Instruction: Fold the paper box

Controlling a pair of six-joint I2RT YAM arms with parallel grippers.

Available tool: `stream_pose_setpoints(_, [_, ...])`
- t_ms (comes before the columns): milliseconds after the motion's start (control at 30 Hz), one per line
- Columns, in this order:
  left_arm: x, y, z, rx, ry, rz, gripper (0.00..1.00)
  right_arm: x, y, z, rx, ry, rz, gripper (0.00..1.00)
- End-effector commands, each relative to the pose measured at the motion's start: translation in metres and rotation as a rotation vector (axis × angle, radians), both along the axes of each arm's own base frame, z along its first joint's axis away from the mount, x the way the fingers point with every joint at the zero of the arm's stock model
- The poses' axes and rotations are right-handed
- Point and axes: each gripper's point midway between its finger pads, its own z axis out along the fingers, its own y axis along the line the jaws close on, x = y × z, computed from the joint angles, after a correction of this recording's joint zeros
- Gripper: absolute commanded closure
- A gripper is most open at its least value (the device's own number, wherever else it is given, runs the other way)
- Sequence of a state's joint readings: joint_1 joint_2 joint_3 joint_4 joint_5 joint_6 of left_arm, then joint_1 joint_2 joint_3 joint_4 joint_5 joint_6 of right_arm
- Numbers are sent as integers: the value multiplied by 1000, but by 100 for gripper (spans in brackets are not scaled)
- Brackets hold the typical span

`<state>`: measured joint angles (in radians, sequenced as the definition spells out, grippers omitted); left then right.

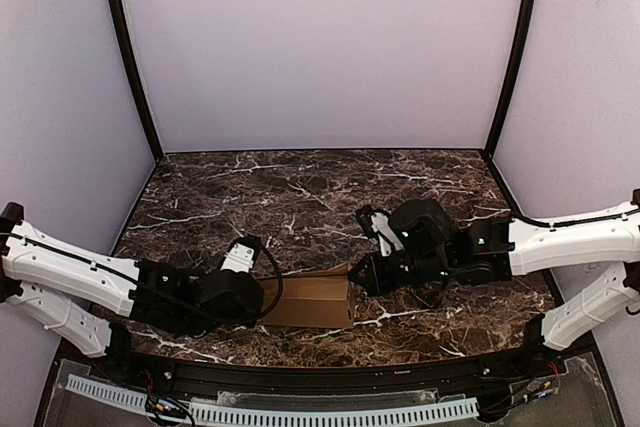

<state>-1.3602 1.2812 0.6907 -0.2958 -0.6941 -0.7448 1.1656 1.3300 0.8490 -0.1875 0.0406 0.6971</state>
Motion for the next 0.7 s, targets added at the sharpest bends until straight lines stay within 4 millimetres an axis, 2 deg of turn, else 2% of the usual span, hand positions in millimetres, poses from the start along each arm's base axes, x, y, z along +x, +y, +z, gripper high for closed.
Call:
stream_pose_setpoints(0, [-9, -17, -2, -25, -8, -54, 100, 0, 24, 27, 182, 82, -10, 100])
stream_pose_setpoints(233, [-11, -22, 0, -20, -51, -49, 100, 4, 22, 31, 268, 157, -50, 100])
stream_pose_setpoints(667, [-11, -30, -3, 25, -92, -51, 100, 6, 14, 19, 294, 234, -79, 100])
